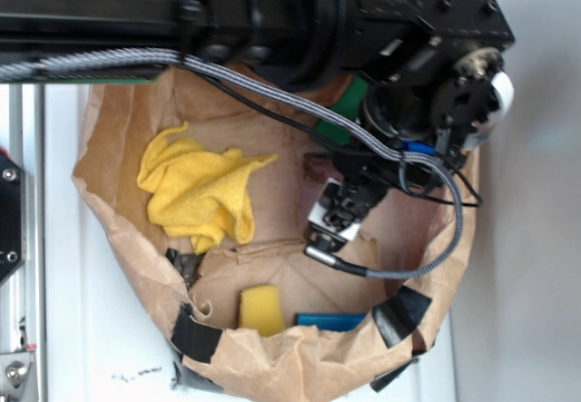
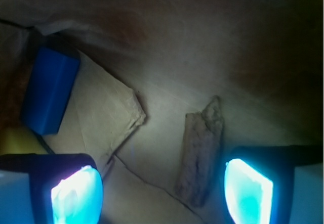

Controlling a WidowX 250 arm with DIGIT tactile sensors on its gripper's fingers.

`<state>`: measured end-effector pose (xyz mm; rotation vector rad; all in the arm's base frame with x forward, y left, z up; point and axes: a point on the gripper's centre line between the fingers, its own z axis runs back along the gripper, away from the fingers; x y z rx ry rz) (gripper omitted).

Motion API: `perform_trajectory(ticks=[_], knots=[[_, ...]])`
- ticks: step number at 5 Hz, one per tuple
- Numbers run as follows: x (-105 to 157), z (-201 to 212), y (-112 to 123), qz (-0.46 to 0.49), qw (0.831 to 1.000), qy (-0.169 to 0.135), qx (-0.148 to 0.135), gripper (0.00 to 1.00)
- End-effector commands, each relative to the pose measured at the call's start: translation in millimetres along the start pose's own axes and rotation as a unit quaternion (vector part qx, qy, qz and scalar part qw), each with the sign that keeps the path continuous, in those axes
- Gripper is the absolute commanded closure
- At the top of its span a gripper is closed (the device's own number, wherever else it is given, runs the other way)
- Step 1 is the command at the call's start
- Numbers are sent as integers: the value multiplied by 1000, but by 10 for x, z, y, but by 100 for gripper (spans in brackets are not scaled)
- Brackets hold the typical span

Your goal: Grab the wood chip.

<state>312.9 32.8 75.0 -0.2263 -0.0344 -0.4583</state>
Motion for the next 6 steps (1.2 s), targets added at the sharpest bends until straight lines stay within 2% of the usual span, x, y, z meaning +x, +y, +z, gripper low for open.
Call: perform_trajectory(ticks=[1,2,3,4,5,6], knots=[[-260,132,28,-11,998,-18,55,0],[-259,47,14,-15,998,-22,60,0],[-110,-89,-11,-7,998,-14,62,0],[-31,-411,9,-8,996,-15,90,0],[-47,-499,16,-10,995,-18,100,17],[-113,-441,-27,-9,996,-21,87,100]])
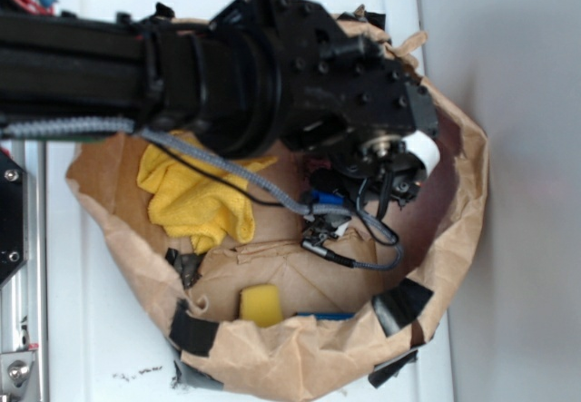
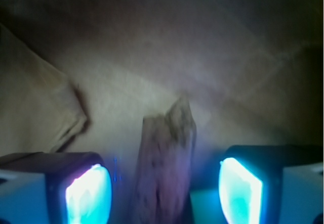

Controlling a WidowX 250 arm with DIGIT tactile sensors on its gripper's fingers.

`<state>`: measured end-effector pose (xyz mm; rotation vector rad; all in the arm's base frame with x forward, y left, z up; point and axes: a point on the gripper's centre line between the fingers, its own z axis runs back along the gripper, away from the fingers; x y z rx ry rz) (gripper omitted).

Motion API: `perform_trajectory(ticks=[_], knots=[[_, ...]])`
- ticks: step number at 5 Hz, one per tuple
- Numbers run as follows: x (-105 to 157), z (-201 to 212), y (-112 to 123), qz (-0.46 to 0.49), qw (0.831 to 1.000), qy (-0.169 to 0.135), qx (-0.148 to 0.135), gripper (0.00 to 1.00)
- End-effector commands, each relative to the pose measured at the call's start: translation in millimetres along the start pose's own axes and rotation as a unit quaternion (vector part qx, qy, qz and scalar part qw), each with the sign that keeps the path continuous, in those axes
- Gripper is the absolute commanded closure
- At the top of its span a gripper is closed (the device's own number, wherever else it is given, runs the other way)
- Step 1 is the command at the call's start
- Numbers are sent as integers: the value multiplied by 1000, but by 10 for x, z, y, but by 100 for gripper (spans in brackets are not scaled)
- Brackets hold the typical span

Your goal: Grab the wood chip.

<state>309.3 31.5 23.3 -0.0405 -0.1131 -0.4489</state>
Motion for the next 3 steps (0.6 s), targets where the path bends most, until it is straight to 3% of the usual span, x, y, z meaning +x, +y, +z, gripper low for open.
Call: perform_trajectory(ticks=[1,3], knots=[[20,63,-65,-4,1000,-6,-7,100],[-9,191,-63,-1,1000,-15,-24,100]])
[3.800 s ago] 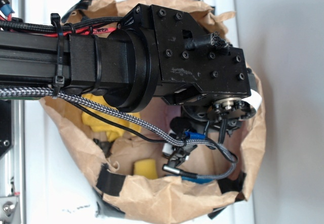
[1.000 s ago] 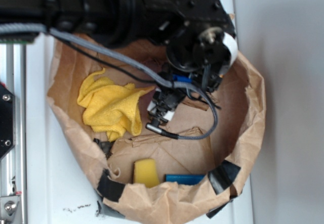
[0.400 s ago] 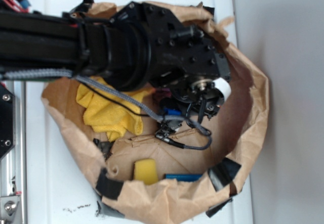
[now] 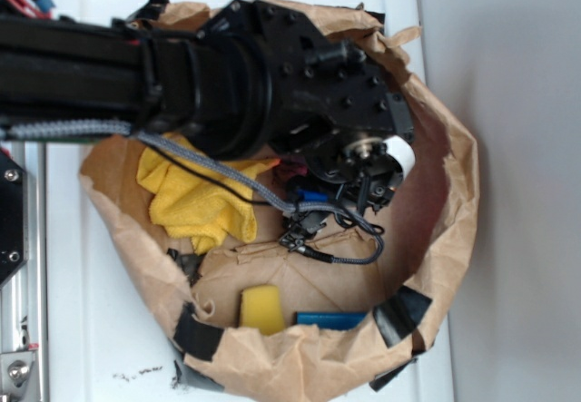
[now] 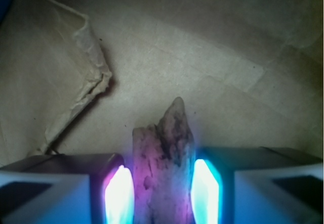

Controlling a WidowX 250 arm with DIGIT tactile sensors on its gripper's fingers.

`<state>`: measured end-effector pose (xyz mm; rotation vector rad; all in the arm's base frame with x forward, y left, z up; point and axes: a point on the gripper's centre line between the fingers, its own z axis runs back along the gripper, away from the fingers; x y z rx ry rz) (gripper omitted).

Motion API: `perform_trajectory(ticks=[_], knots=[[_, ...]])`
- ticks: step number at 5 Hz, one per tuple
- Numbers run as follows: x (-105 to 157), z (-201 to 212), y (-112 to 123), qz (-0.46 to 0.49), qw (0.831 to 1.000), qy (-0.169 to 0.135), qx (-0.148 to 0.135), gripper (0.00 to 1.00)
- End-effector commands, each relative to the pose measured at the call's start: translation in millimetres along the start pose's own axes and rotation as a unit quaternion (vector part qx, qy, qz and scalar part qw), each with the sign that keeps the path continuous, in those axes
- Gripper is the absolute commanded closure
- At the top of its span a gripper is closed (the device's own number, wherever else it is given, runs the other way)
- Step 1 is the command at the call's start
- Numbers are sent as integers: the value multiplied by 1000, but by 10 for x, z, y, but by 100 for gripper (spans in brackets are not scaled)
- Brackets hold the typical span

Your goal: Grab the wood chip.

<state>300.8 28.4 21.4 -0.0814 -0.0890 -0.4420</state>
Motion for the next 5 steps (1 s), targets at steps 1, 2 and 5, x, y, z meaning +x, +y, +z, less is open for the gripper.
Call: perform_trajectory(ticks=[1,2,5], knots=[[19,600,-21,7,999,-20,-40,100],[-23,977,-21,30,998,-30,-50,100],[-115,1312,-59,89,994,-57,3,100]])
